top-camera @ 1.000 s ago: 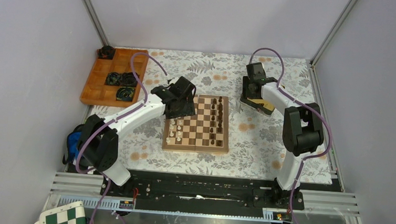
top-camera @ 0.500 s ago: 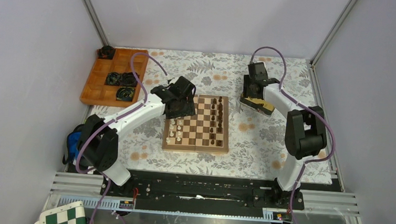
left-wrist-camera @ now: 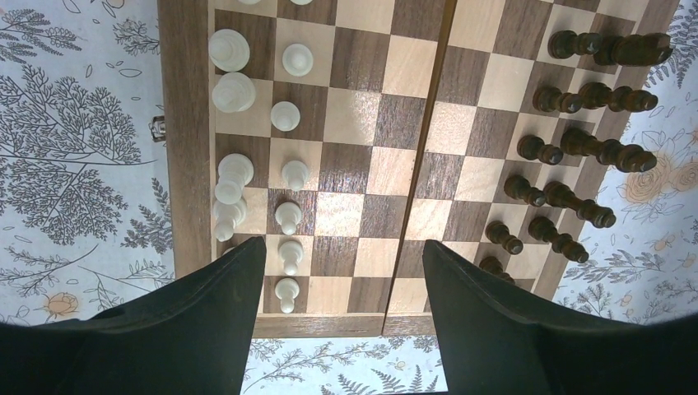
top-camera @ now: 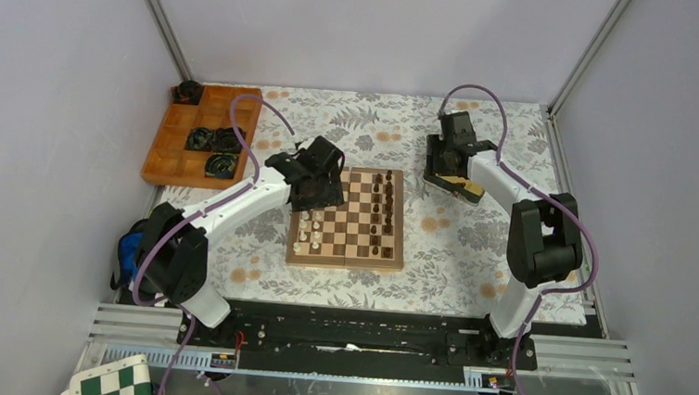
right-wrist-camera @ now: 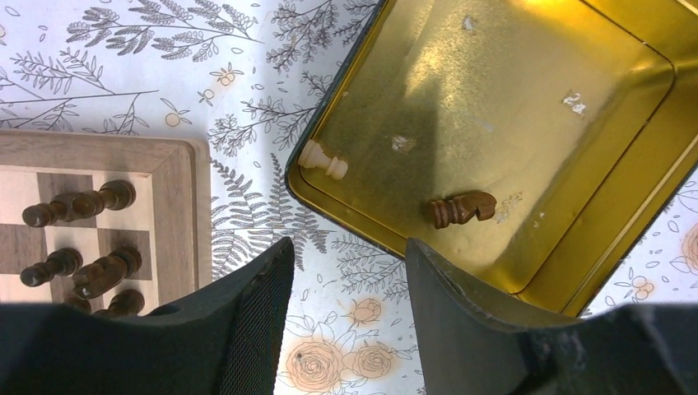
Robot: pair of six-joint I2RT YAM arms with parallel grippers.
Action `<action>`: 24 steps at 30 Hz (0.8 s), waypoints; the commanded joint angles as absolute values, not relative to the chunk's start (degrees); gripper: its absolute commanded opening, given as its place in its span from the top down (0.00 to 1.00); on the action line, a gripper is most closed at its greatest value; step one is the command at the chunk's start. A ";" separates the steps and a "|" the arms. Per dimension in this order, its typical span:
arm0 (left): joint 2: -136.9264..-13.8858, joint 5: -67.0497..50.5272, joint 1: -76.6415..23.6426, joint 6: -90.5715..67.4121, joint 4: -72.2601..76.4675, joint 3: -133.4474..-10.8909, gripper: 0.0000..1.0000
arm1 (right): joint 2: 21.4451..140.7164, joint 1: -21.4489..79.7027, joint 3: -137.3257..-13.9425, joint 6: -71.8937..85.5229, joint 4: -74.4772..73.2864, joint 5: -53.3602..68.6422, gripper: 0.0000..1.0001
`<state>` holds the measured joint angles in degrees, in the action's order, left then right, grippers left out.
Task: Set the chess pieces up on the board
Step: Adjust the storage box at the center of the board.
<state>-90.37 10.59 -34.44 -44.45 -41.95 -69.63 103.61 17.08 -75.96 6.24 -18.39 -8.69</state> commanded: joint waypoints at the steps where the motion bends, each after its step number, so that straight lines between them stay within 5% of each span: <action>1: -89.28 10.35 -34.09 -44.58 -39.93 -69.31 0.23 | 103.74 16.96 -75.89 5.36 -18.41 -6.31 0.41; 16: -91.43 9.55 -32.76 -42.82 -39.27 -70.02 0.23 | 110.41 16.88 -79.54 3.31 -19.27 -8.79 0.41; 24: -92.19 8.56 -31.47 -42.10 -38.69 -69.87 0.23 | 113.66 16.88 -82.69 4.76 -22.32 -10.64 0.59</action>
